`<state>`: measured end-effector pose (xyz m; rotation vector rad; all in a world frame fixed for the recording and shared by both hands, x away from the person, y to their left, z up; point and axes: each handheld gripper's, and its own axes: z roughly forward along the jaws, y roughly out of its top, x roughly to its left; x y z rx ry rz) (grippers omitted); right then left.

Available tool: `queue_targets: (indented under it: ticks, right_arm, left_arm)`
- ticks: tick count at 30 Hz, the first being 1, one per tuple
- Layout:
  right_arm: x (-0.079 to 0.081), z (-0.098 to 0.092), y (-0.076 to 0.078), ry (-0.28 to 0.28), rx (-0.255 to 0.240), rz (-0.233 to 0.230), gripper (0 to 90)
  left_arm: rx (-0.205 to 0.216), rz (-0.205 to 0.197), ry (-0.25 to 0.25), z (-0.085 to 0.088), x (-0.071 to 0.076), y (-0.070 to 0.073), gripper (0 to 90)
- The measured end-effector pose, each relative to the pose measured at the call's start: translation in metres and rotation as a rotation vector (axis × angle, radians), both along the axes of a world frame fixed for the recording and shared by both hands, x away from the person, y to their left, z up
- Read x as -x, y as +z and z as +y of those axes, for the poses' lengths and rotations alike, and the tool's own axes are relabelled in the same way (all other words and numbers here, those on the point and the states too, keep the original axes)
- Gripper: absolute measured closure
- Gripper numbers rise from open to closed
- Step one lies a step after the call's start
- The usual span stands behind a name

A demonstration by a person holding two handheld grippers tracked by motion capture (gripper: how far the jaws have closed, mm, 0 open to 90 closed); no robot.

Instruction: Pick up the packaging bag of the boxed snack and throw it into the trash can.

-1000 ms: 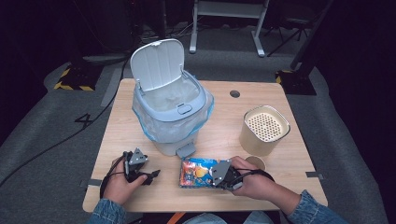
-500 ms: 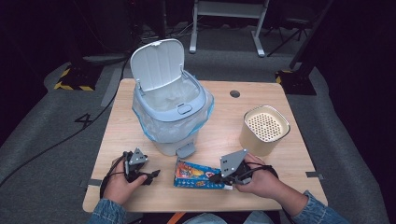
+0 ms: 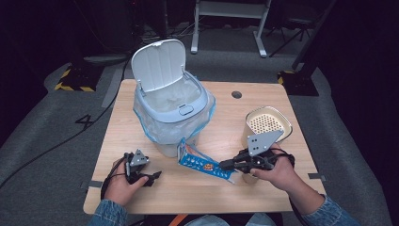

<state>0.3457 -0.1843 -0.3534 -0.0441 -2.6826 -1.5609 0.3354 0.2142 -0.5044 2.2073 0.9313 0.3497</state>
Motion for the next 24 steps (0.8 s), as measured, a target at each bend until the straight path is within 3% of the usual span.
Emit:
queue_targets:
  ticks: [12, 17, 18, 24]
  right_arm:
    - [-0.001, -0.014, 0.023, -0.017, -0.136, 0.013, 90.0]
    - [-0.001, -0.020, 0.039, -0.038, -0.192, -0.013, 90.0]
    - [0.000, -0.023, 0.048, -0.045, -0.211, -0.029, 90.0]
    - [-0.001, -0.026, 0.066, -0.064, -0.249, -0.059, 90.0]
  left_arm:
    - [0.000, 0.000, 0.000, 0.000, 0.000, 0.000, 20.9]
    - [0.000, 0.000, -0.001, 0.000, 0.000, 0.000, 20.8]
    - [-0.001, 0.001, 0.000, 0.000, 0.000, 0.000, 20.6]
    - [-0.001, 0.002, 0.000, -0.001, -0.001, 0.000, 20.3]
